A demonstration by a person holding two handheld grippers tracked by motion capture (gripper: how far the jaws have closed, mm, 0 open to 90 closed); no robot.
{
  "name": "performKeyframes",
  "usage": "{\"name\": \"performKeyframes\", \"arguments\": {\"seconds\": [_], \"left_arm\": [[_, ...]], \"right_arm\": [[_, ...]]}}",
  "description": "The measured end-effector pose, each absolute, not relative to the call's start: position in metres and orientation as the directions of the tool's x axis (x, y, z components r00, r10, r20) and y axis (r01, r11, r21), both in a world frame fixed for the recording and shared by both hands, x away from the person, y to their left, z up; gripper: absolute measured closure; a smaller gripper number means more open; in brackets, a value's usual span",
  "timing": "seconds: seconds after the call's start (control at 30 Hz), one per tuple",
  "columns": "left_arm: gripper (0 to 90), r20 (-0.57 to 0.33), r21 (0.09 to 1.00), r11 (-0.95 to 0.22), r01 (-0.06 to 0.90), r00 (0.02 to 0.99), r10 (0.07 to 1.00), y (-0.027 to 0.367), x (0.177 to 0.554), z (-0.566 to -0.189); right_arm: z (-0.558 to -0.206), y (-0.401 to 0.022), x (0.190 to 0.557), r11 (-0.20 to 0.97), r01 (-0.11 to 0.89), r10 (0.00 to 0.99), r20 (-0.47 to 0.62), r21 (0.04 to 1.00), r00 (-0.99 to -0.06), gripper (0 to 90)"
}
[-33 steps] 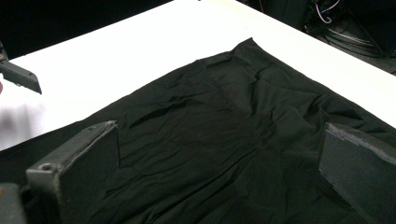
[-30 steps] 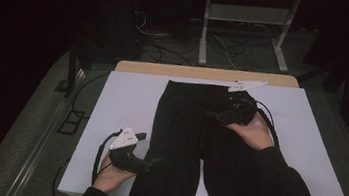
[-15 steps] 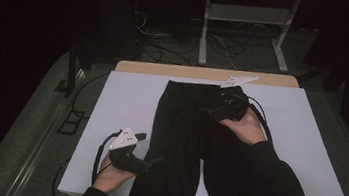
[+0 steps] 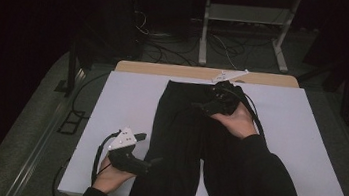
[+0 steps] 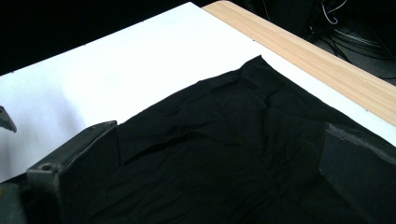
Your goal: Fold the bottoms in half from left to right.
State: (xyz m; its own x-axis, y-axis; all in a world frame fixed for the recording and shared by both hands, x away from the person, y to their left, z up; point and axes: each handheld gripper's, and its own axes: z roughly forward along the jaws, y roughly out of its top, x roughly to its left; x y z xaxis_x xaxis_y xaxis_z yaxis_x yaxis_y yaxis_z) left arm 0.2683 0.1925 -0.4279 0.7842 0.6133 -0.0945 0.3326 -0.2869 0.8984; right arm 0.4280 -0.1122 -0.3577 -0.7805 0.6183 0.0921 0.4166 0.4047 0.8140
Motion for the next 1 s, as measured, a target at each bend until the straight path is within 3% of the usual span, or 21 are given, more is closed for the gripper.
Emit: {"name": "performKeyframes", "arguments": {"seconds": [1.0], "left_arm": [[0.0,-0.105,0.901,-0.274,0.335,0.783,0.613,0.194,0.268,-0.427]], "right_arm": [[-0.362,-0.061,0.457,0.413,0.419,0.596,0.108,0.809,-0.796,0.0]]}}
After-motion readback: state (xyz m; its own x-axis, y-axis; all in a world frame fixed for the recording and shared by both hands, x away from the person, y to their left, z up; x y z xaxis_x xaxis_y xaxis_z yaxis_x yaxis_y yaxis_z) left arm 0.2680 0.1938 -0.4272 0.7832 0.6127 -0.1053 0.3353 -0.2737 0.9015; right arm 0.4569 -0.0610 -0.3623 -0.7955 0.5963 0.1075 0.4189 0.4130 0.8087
